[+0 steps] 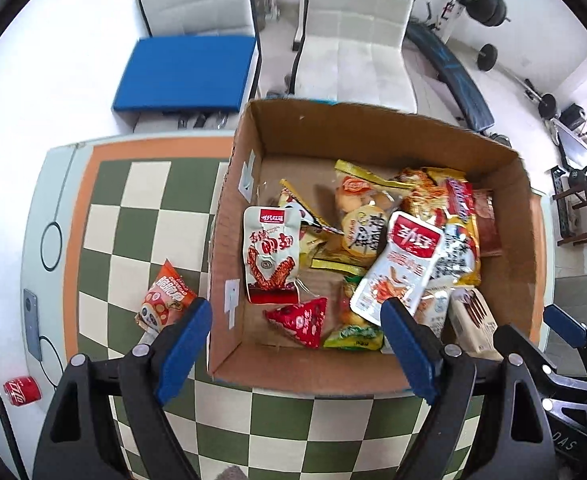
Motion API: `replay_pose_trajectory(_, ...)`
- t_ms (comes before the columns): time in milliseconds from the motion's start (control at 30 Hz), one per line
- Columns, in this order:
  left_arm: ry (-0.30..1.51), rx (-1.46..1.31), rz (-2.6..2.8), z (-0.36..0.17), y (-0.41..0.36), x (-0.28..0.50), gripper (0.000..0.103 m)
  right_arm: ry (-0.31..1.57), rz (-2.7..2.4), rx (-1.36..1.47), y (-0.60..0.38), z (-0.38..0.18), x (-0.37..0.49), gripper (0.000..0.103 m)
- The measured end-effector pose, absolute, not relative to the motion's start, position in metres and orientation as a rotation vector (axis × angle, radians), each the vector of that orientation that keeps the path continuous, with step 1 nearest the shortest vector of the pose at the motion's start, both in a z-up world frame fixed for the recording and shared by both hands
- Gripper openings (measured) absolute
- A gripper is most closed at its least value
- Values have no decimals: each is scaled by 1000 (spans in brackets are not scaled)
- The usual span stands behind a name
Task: Organize snacks
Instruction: 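Carry both white pouches into the box and release them, then grasp the orange panda snack bag with the right tool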
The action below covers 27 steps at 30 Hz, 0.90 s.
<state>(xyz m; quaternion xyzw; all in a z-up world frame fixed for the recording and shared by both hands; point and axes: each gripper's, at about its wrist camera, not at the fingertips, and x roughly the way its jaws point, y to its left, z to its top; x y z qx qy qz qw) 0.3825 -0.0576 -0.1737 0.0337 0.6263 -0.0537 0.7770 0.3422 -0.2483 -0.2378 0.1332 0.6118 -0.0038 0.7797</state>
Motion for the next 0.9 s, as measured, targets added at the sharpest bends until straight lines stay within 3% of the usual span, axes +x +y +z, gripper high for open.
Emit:
replay_pose_trajectory(633, 1157, 70, -152, -96, -57, 289, 86, 1146, -25, 251, -250, -148, 244, 97)
replay_pose_trajectory(900, 1055, 63, -124, -103, -71, 256, 86, 1165, -85, 387, -298, -158, 216, 97)
